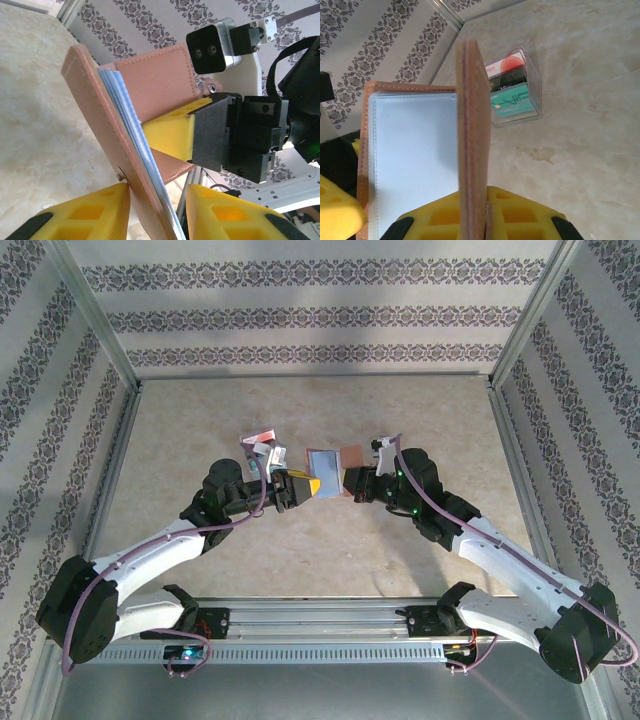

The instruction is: Take the credit cards out of the card holder

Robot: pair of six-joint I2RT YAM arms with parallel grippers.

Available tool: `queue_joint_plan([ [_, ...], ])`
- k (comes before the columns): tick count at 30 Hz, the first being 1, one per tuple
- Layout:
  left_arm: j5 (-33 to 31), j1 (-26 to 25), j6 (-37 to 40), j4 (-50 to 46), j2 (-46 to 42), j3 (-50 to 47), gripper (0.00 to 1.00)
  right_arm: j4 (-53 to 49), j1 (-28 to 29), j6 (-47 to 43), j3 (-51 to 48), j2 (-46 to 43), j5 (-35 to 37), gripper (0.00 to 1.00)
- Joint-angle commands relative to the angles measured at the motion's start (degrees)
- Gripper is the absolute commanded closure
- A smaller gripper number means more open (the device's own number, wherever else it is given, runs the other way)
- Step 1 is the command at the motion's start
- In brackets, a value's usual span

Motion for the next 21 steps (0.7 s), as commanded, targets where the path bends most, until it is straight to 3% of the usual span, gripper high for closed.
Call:
queue_joint_plan([
  [1,-0.3,0.6,-0.6,4.0,-1.2,-0.4,0.68,1.8,-0.4,-0.1,-0.2,-0.3,-1.3,1.0],
  [5,0.0,0.6,-0.6,4.3,-1.3,-0.6,0.76,1.8,-0.4,0.0,-0.3,-0.1,-1.1,1.0],
  [12,0.6,0.6,-0.5,4.3,-2.0,-0.7,0.79,1.8,-0.7,0.4,-0.5,0.6,-0.9,1.0],
  [15,0.6,0.6,-0.7,4.6,-2.0,-0.5,0.82,2.4,-0.6,0.5,-0.5,1.2,-1.7,0.92],
  [21,-0.2,0.6,-2.9,6.1,-1.1,-0.5,0.96,4.2,1.1,-1.0,0.0,2.7,-3.0,0.66],
])
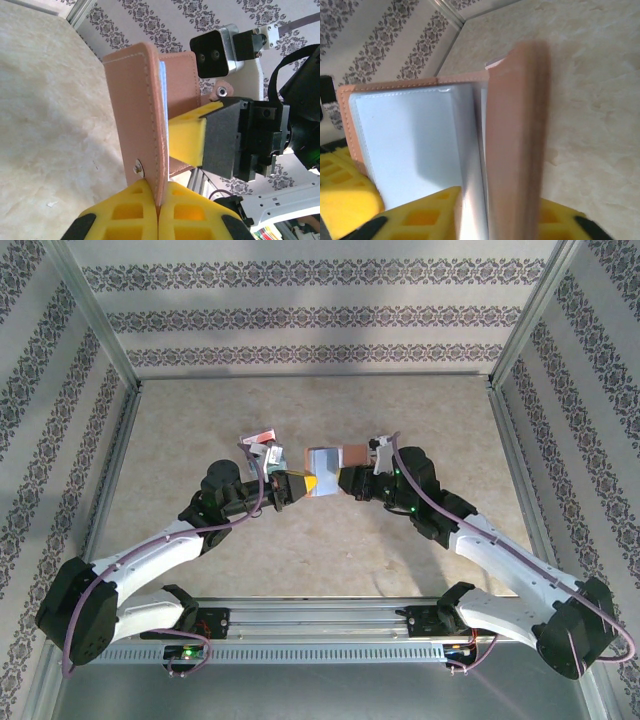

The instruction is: Take the credit cards out of the card holder

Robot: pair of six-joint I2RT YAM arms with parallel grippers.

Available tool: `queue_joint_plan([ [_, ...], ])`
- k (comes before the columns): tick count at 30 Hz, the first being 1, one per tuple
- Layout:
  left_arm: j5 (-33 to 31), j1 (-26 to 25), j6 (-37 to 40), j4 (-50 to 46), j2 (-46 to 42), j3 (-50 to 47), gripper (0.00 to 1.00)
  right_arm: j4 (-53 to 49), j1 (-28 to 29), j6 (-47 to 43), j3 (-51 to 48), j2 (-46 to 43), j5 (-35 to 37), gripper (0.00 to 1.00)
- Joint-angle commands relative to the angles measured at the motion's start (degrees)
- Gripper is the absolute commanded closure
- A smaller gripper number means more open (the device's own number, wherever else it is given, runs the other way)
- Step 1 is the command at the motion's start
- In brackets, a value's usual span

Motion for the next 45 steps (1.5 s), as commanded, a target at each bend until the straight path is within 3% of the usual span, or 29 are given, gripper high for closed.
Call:
queue_joint_plan([
  [1,0.5,0.2,-1.7,5.9,-0.5,0.3,0.97,2.3,1.6,-1.6,0.2,1.0,-1.7,0.62],
  [13,-1.5,0.1,-5.4,6.1,0.8,0.2,0.98,-0.1,5.4,-6.1,2.3,3.7,3.9,0.33],
  [26,-2.1,0.1,-7.0,6.5,1.3,0.6,0.98,-0.9,8.6,-9.7,4.3,6.2,3.5,0.19],
  [33,-1.0,0.1,-9.0,9.1,2.1,0.7,0.97,-0.7,9.0,-10.2,4.4,7.6,2.2,0.17],
  [39,-0.7,0.1,-11.3,12.0,2.1,0.4,0.94,-0.5,8.8,-11.1,3.6,7.0,1.9,0.22],
  [45,1.6,0.1,-11.7,12.6,1.8,0.9,0.83,0.0,7.4,-9.4,1.9,5.9,2.3,0.53],
])
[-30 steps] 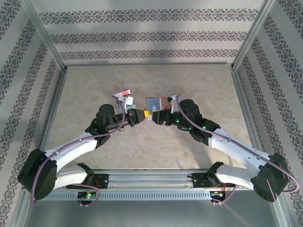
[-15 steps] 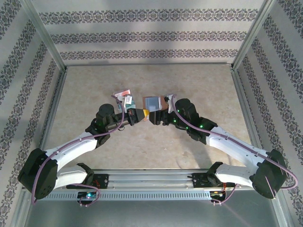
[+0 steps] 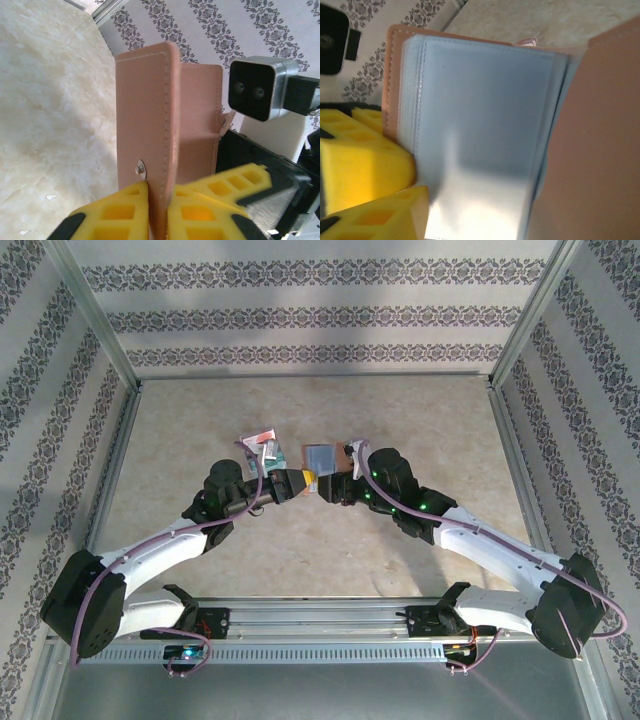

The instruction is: Take the credit cards out of the card holder

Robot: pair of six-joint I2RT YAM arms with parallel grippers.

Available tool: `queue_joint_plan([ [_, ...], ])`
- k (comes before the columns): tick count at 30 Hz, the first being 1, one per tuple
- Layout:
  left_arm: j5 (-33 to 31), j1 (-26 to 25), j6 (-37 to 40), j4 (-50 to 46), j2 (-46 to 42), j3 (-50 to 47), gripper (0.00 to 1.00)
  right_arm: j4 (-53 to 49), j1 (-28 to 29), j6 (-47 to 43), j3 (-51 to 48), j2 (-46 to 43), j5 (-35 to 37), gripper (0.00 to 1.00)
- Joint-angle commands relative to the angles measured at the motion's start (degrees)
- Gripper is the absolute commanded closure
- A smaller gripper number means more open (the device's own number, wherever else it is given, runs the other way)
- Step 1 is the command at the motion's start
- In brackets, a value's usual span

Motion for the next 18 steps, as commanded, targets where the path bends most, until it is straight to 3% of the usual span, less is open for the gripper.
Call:
queue_joint_plan([
  [1,5.3,-0.6,-1.3,9.6,-1.0,1.5,0.82,0.4,0.7,0.2,-1.2,-0.2,-4.0,0.56],
  [10,5.7,-0.6,0.4,7.6,-2.9,1.6,0.78,1.5,-0.6,1.6,-2.1,-1.3,-3.4,0.77],
  [18,5.9,-0.6,0.2,9.0,-2.3,1.8,0.78,2.1,-1.0,2.2,-2.2,-1.1,-4.1,0.78],
])
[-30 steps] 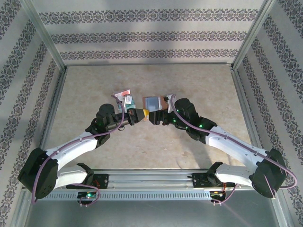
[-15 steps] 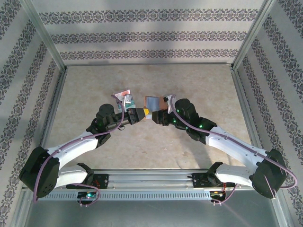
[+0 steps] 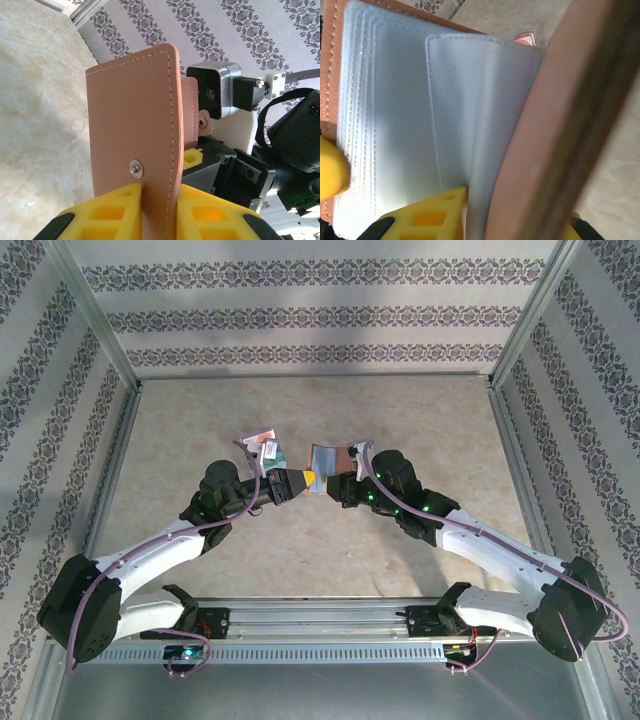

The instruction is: Take the credit cards out of the card holder

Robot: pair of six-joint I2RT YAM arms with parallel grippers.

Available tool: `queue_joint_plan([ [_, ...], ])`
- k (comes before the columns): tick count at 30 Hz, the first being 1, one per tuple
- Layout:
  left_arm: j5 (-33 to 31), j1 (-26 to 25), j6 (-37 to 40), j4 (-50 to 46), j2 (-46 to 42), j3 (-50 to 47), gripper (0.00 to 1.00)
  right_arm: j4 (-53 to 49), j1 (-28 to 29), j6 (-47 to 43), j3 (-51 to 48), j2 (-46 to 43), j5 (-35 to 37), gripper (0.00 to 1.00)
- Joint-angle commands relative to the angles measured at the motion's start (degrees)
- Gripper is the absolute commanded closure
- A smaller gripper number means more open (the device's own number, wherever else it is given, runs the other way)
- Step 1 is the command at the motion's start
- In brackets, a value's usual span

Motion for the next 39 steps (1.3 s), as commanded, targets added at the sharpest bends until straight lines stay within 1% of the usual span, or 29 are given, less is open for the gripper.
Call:
queue_joint_plan([
  [1,3.3,-0.6,-0.1,8.0,-0.4,1.7,0.78,1.5,0.1,0.3,-0.4,-0.1,-2.5,0.78],
  [6,3.3,-0.6,-1.1,10.6,0.2,1.3,0.79,1.4,-0.1,0.3,-0.5,0.0,-1.9,0.78],
  [7,3.3,-0.6,-1.0,10.4,0.3,1.4,0.81,1.3,-0.4,0.4,-0.6,0.0,-1.8,0.77],
  [9,3.3,-0.6,-0.7,10.0,0.1,1.5,0.87,1.3,-0.7,0.9,-0.8,-0.3,-1.5,0.71],
  [12,2.9,-0.6,0.0,8.9,-0.5,1.5,0.93,1.3,-1.3,1.5,-1.3,-1.1,-1.1,0.57],
  [13,2.7,-0.6,0.3,8.5,-0.7,1.3,0.95,1.4,-1.6,1.8,-1.5,-1.5,-1.2,0.55],
  [17,1.4,-0.6,2.0,6.1,-2.0,1.1,1.0,1.8,-2.5,3.3,-1.7,-3.8,-1.9,0.42],
  [23,1.0,-0.6,3.5,3.7,-3.0,1.1,1.0,3.0,-3.1,5.1,-0.9,-5.4,-2.8,0.24],
  [27,1.6,-0.6,3.6,3.2,-3.0,1.3,1.0,3.6,-3.1,5.8,0.3,-4.5,-3.0,0.16],
  [32,1.8,-0.6,4.1,2.0,-3.4,1.1,1.0,3.5,-3.2,6.6,1.9,-3.6,-1.6,0.06],
  [36,1.8,-0.6,4.6,0.9,-3.7,1.1,1.0,3.3,-3.2,6.5,2.8,-2.3,-1.7,0.02],
  [39,1.9,-0.6,4.8,0.5,-3.6,1.2,1.0,3.8,-3.2,6.8,2.9,-1.5,-1.9,0.02],
])
